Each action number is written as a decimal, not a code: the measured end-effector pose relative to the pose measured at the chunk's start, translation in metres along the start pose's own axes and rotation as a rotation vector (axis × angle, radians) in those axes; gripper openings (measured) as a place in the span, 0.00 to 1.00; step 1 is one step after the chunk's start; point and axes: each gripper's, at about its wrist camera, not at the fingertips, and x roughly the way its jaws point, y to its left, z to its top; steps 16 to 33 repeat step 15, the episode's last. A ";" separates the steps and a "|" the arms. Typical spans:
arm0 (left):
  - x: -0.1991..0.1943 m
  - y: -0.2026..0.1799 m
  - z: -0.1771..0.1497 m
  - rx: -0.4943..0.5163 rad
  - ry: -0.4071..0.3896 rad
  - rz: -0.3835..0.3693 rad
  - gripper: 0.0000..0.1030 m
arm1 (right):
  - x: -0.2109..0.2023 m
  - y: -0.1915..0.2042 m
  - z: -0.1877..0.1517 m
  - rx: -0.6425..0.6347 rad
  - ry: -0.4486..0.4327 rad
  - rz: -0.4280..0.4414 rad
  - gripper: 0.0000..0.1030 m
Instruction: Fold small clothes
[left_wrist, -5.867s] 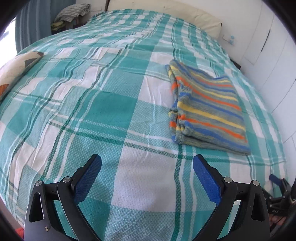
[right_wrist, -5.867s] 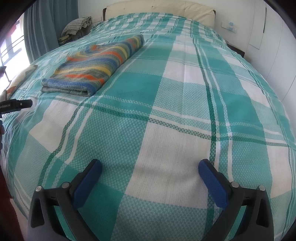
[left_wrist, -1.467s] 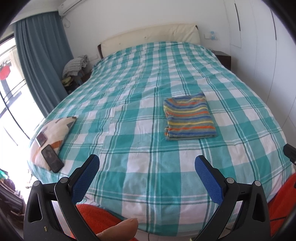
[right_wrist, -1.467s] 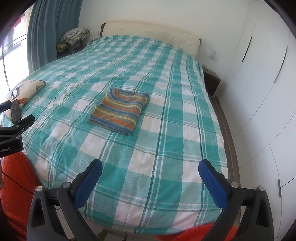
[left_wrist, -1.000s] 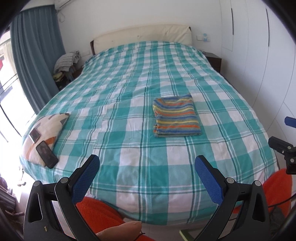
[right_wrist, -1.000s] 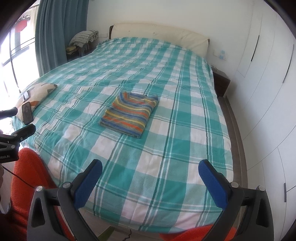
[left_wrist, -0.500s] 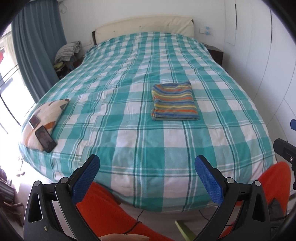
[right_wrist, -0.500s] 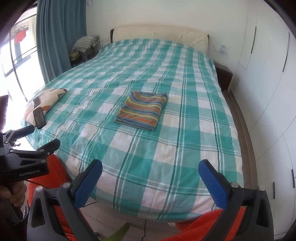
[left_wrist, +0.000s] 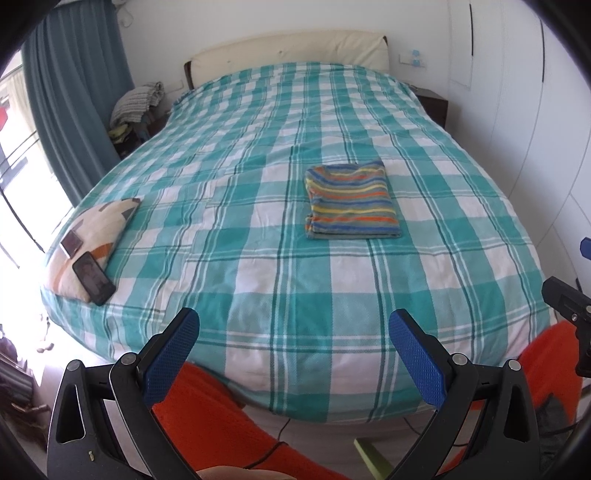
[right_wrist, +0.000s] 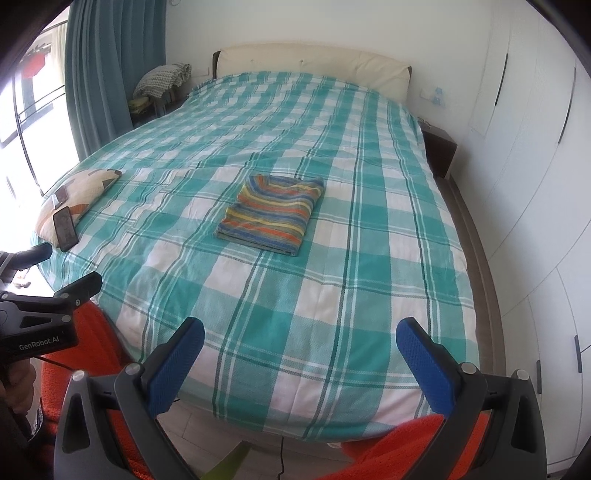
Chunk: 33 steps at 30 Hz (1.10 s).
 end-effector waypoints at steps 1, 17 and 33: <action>0.000 0.000 0.000 0.001 -0.001 -0.002 1.00 | 0.000 0.000 0.000 0.000 -0.001 0.000 0.99; -0.005 0.008 0.002 -0.016 -0.017 -0.013 1.00 | 0.000 0.003 0.000 -0.005 -0.006 -0.001 1.00; -0.005 0.008 0.002 -0.016 -0.017 -0.013 1.00 | 0.000 0.003 0.000 -0.005 -0.006 -0.001 1.00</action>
